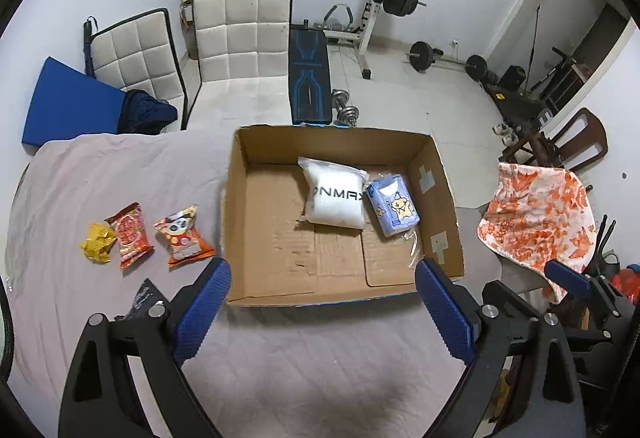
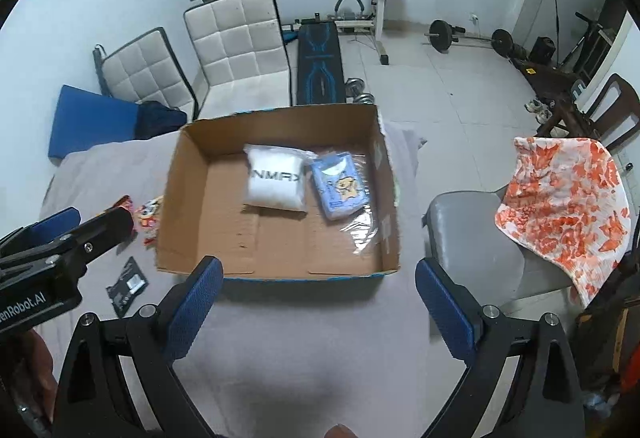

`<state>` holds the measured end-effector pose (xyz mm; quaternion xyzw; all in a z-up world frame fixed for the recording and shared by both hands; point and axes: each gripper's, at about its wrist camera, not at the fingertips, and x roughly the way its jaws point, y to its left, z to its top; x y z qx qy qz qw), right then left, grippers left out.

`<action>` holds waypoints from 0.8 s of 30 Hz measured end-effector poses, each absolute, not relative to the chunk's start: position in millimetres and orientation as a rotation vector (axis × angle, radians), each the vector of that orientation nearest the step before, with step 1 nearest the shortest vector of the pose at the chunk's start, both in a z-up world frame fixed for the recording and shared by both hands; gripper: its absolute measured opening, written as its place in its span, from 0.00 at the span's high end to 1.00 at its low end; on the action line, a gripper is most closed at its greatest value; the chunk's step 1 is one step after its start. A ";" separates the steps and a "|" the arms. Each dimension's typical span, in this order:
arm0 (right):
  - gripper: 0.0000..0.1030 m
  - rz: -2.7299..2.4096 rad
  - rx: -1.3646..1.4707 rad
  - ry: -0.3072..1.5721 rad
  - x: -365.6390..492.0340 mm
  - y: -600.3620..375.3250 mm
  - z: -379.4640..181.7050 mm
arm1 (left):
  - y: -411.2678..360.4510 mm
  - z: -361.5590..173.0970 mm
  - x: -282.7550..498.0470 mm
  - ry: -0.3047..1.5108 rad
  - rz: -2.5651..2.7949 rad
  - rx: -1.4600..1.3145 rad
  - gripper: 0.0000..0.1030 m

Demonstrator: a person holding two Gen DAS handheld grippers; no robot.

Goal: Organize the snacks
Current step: 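Grasp the black barcode pack with the left gripper while the right grasps the jacket-print pack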

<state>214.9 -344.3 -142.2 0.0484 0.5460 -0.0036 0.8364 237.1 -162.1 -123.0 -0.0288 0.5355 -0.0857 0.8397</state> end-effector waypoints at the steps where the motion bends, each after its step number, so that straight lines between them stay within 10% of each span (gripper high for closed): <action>1: 0.04 0.004 0.108 1.158 213.9 -339.3 -141.2 | -157.6 -121.8 236.8 1.133 -0.177 -0.060 0.08; 11: 0.04 0.198 0.143 1.286 212.3 -232.6 -185.7 | -29.3 -145.8 219.0 1.222 0.004 0.042 0.08; 24: 0.04 0.147 0.152 1.468 237.2 -145.7 -293.5 | 59.4 -331.0 219.2 1.568 -0.011 0.300 0.08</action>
